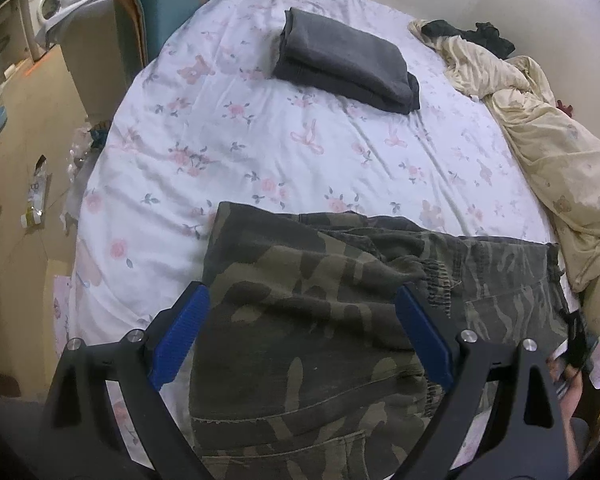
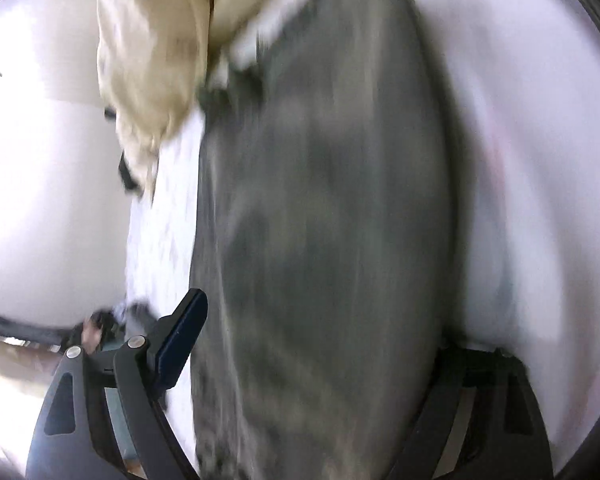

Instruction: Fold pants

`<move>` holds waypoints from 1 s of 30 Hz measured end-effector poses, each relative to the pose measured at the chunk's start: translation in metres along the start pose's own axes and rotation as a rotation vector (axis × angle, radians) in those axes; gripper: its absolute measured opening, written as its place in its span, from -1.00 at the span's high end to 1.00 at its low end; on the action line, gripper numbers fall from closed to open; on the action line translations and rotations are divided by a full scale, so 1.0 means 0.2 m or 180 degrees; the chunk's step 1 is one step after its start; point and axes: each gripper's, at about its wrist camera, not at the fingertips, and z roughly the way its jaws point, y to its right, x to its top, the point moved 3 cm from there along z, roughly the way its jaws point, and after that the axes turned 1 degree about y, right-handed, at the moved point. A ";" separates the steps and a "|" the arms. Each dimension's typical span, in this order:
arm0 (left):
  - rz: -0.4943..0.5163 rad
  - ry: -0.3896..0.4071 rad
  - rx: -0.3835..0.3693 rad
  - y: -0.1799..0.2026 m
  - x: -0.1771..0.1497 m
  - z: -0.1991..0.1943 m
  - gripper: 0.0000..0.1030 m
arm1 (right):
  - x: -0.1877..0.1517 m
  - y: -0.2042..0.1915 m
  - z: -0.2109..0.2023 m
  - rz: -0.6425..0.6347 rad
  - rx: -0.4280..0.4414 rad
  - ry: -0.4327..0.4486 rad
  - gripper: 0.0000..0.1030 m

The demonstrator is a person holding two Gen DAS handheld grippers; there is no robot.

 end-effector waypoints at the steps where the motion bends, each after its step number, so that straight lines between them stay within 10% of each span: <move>1: 0.0010 -0.0009 -0.0001 0.00 0.00 0.00 -0.79 | 0.08 0.01 -0.02 -0.0013 -0.0048 0.0120 -0.62; 7: 0.0102 -0.0027 0.0011 0.02 -0.01 0.02 -0.79 | 0.45 0.08 0.01 0.0085 -0.0362 0.0443 0.14; 12: 0.0117 -0.0091 0.0036 0.02 -0.02 0.04 -0.79 | 0.58 0.08 0.06 0.0059 -0.0493 0.0470 0.17; 15: 0.0093 -0.0109 0.0051 0.00 -0.03 0.05 -0.79 | 0.57 0.03 0.04 -0.0122 -0.0611 0.0591 0.66; 30: -0.0002 -0.0001 0.0036 -0.05 -0.02 -0.03 -0.79 | 0.30 -0.73 -0.31 -0.1536 0.0167 0.0765 0.78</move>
